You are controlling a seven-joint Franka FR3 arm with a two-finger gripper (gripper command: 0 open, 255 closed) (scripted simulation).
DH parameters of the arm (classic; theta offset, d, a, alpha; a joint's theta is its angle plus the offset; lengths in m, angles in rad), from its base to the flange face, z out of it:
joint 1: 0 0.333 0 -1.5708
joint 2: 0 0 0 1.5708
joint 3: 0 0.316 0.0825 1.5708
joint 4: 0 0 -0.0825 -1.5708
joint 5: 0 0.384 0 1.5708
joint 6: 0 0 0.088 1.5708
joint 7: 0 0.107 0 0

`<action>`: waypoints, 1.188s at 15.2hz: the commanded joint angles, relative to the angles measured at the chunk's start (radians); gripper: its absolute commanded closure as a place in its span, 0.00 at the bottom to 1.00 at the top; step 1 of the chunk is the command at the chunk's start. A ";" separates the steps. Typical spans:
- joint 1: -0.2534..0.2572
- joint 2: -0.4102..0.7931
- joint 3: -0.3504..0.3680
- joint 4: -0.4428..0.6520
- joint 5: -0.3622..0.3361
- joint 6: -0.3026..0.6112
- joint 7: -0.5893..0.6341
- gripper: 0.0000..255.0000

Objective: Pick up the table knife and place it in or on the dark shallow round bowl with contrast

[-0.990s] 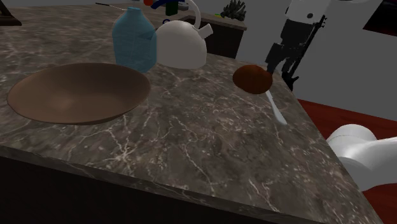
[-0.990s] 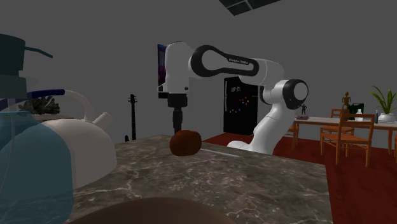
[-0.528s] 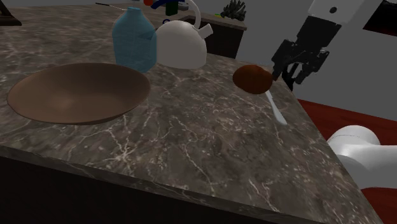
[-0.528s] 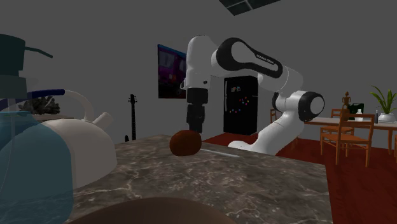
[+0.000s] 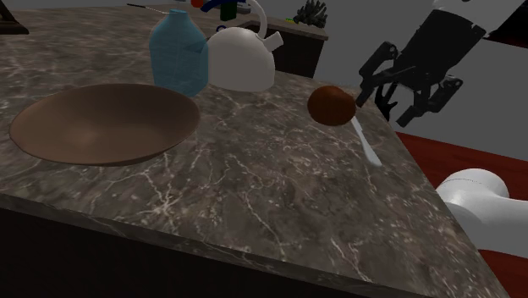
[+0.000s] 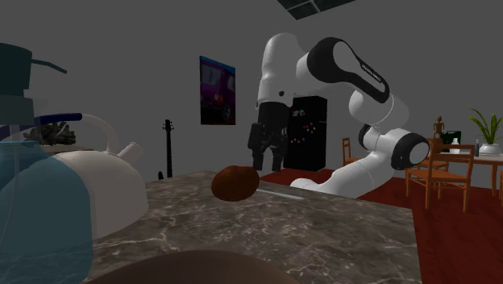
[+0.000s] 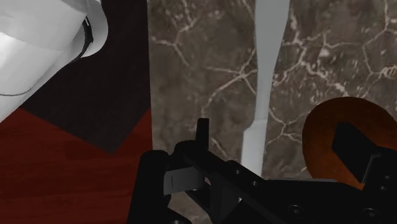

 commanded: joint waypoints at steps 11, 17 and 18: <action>0.004 -0.043 0.046 -0.108 0.046 0.073 0.015 0.00; 0.004 -0.043 0.046 -0.108 0.045 0.072 0.015 1.00; 0.004 -0.042 0.045 -0.106 0.045 0.071 0.015 1.00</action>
